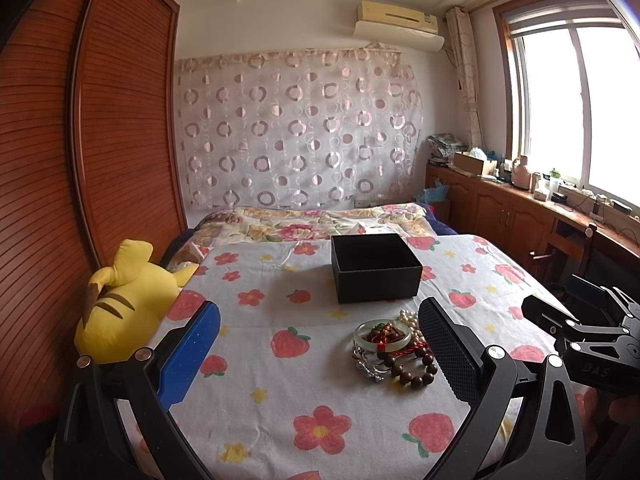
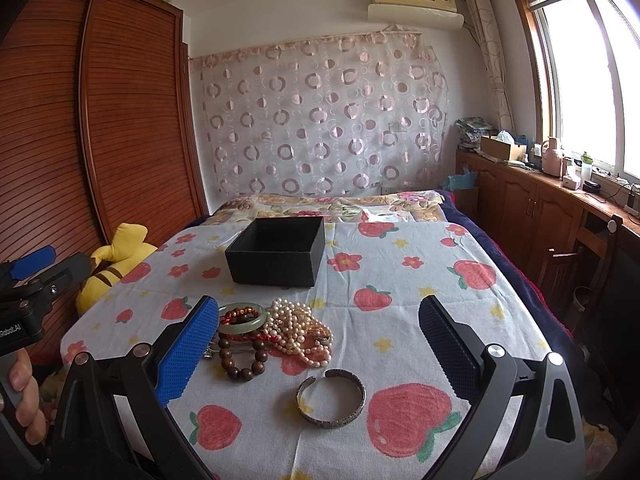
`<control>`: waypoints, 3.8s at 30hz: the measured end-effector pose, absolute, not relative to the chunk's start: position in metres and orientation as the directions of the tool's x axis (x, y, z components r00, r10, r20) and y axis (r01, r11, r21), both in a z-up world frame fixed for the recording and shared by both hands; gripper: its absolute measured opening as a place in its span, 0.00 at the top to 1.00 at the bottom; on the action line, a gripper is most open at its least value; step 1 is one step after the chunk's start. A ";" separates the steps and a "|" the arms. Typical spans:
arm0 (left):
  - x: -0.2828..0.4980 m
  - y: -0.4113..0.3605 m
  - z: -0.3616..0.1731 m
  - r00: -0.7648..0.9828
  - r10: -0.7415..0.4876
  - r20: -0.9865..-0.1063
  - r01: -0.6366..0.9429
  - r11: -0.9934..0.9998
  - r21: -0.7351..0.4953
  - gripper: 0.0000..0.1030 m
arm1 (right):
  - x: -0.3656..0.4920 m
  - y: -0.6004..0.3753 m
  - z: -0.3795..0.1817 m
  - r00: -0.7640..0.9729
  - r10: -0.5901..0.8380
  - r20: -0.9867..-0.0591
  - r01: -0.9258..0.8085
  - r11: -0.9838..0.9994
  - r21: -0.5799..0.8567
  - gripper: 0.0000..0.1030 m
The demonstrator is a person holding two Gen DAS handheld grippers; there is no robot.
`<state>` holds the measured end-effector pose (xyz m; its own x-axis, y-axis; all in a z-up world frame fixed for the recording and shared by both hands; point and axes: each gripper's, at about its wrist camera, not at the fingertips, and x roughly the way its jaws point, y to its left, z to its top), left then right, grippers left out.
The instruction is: Organize jewelry
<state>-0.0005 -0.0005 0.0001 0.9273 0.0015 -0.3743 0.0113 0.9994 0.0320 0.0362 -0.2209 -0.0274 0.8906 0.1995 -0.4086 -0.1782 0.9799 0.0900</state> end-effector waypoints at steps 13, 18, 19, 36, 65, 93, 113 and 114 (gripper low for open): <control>-0.001 0.000 0.000 0.929 -0.001 -0.369 0.014 0.999 0.032 0.07 | 0.036 -0.220 -0.027 0.891 0.200 -0.409 -0.178 0.980 0.090 0.02; 0.000 0.000 0.000 0.928 -0.001 -0.373 0.013 0.999 0.031 0.07 | 0.036 -0.220 -0.027 0.891 0.198 -0.409 -0.177 0.980 0.089 0.02; 0.001 0.000 0.000 0.928 -0.001 -0.374 0.013 0.999 0.032 0.07 | 0.037 -0.220 -0.027 0.891 0.197 -0.409 -0.177 0.980 0.088 0.02; 0.000 0.000 0.000 0.929 0.000 -0.371 0.013 0.999 0.033 0.07 | 0.036 -0.220 -0.027 0.891 0.199 -0.408 -0.178 0.980 0.090 0.02; 0.007 -0.003 -0.010 0.916 -0.006 -0.401 0.018 1.000 0.025 0.07 | 0.038 -0.220 -0.029 0.884 0.210 -0.417 -0.194 0.978 0.081 0.02; 0.071 -0.010 -0.089 0.749 -0.176 -0.639 0.212 0.977 -0.020 0.07 | 0.068 -0.235 -0.098 0.715 0.303 -0.630 -0.351 0.935 0.050 0.18; 0.136 -0.025 -0.105 0.624 -0.297 -0.722 0.342 0.936 -0.089 0.07 | 0.086 -0.220 -0.125 0.649 0.295 -0.701 -0.410 0.912 0.005 0.39; 0.139 -0.027 -0.105 0.623 -0.300 -0.723 0.346 0.934 -0.089 0.07 | 0.086 -0.221 -0.124 0.649 0.297 -0.701 -0.410 0.912 0.006 0.39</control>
